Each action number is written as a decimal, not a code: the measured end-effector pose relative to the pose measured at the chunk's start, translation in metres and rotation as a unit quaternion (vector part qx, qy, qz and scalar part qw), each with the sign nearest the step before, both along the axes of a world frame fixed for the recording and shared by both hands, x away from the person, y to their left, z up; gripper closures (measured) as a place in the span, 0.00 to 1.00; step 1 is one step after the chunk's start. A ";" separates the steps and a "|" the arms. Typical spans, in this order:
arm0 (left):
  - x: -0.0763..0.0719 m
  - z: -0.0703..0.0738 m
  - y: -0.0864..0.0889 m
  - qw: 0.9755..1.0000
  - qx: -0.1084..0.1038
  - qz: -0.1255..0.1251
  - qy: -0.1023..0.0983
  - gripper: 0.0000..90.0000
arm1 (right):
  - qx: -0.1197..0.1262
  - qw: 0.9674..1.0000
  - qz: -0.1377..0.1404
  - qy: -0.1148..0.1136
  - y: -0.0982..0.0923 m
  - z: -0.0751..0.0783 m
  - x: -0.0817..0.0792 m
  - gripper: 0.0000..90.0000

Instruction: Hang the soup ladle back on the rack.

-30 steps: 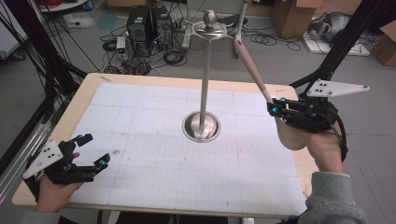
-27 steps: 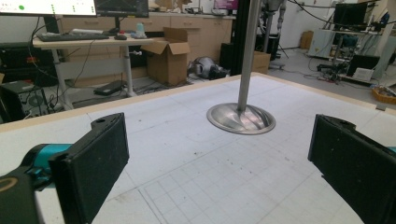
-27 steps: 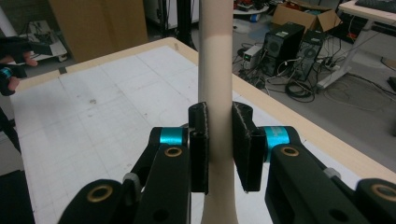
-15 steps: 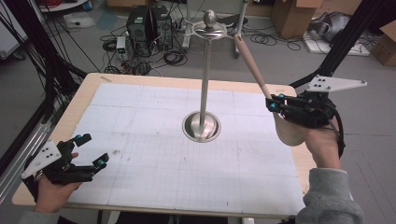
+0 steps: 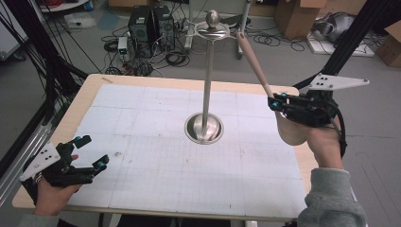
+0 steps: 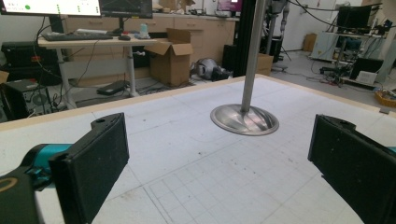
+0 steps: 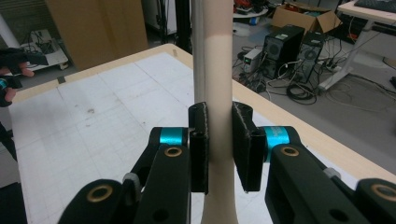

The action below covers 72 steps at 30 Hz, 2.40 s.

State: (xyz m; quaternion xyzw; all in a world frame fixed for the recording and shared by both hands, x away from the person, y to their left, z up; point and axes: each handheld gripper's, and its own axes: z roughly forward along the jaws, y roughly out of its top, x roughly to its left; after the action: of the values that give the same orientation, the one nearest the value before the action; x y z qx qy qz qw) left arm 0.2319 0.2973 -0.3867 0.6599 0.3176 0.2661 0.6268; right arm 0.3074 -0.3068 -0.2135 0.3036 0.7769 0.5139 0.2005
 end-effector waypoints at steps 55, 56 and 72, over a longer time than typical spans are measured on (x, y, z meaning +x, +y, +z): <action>-0.001 0.000 0.005 1.000 -0.003 0.012 0.000 0.06 | -0.017 0.997 0.006 0.080 0.061 -0.031 0.032 0.87; -0.001 0.001 0.006 1.000 -0.002 0.013 0.001 0.06 | -0.018 0.996 0.005 0.082 0.063 -0.032 0.034 0.87; -0.006 -0.001 0.018 1.000 -0.008 0.027 0.003 0.06 | -0.010 0.995 0.002 0.095 0.097 -0.046 0.056 0.87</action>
State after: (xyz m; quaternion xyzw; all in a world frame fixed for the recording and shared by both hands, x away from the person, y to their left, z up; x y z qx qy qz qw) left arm 0.2257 0.3151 -0.3882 0.6470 0.3391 0.2780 0.6237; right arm 0.3631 -0.2093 -0.2599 0.3479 0.7979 0.4754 0.1275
